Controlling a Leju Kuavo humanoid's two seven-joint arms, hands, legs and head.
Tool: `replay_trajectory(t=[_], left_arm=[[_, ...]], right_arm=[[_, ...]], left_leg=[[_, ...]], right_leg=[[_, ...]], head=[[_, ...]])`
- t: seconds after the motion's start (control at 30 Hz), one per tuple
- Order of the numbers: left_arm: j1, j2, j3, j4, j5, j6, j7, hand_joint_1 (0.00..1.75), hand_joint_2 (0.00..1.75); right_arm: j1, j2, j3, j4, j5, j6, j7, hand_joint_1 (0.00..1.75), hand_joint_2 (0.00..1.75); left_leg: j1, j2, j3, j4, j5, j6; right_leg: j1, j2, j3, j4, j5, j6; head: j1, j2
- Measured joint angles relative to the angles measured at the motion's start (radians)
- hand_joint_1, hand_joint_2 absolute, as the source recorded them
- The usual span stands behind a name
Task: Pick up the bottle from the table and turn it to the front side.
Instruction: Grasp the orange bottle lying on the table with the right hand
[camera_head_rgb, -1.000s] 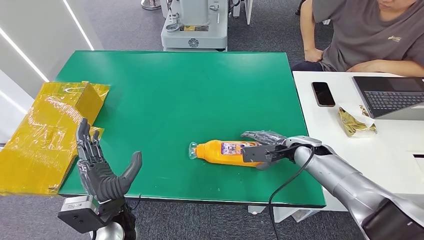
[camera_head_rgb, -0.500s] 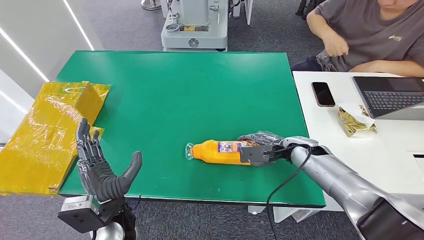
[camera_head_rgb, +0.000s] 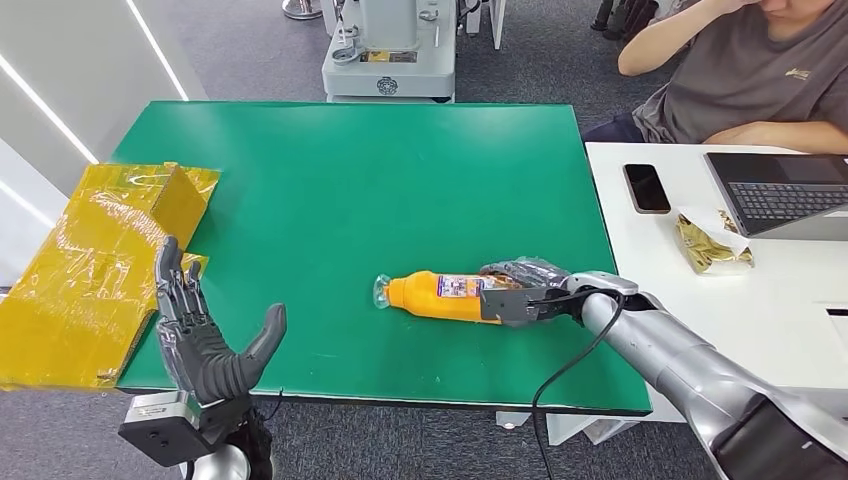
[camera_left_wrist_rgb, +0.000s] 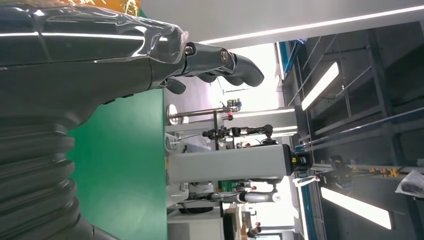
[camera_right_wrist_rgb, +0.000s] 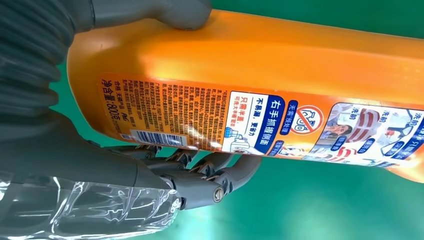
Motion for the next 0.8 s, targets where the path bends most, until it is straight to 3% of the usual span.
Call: replay_trajectory(t=[0.5, 0.8], left_arm=[[0.022, -0.01, 0.0, 0.0, -0.015, 0.027, 0.0, 0.0, 1.75], [0.023, -0.014, 0.0, 0.0, -0.009, 0.057, 0.0, 0.0, 1.75]], right_arm=[[0.125, 0.062, -0.185, -0.07, -0.01, -0.375, 0.006, 1.75, 1.75], [0.246, 0.134, -0.367, -0.179, 0.021, -0.658, -0.092, 1.75, 1.75]], left_leg=[[0.0, 0.0, 0.0, 0.0, 0.0, 0.0], [0.0, 0.0, 0.0, 0.0, 0.0, 0.0]], right_leg=[[0.0, 0.0, 0.0, 0.0, -0.001, 0.0], [0.0, 0.0, -0.001, 0.0, -0.001, 0.0]], head=[[0.0, 0.0], [0.0, 0.0]])
